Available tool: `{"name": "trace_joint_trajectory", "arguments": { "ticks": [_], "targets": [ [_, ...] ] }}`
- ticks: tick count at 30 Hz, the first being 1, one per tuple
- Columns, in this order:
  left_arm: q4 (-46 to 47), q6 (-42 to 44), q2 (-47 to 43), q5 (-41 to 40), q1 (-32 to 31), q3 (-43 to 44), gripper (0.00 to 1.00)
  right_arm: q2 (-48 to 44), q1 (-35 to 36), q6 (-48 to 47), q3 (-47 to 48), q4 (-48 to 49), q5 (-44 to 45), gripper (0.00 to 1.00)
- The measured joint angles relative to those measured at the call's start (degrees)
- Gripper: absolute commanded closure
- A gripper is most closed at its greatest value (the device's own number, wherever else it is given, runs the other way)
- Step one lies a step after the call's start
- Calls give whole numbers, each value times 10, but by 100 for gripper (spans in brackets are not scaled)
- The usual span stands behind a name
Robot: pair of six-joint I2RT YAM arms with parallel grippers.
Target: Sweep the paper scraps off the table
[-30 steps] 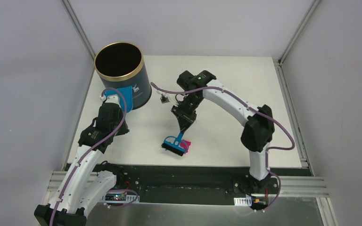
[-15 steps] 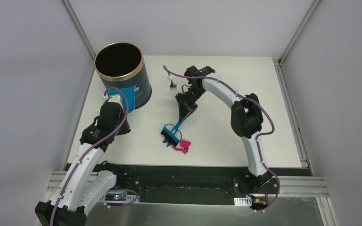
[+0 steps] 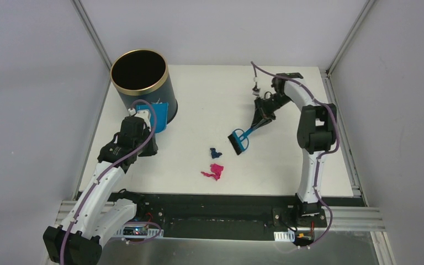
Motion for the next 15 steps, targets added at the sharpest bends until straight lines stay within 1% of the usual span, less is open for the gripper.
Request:
{"name": "trace_joint_trajectory", "arguments": {
  "ticks": [3,6,8,10,12,15],
  "targets": [
    [4,5,1,12,0,0,100,-48,-38,-28,-37,-1,7,100],
    [5,7,1,20,0,0,100,-135,-32,-54,-67,1,-4,100],
    [5,7,0,22,0,0,100,-202,-13,-70,-90,7,-28,100],
    [5,7,0,23,0,0,100,-250,15,-81,-110,10,-50,100],
    [5,7,0,23,0,0,100,-268,49,-82,-130,14,-65,100],
    [5,7,0,26,0,0,100,-247,106,-73,-156,31,-74,100]
  ]
}}
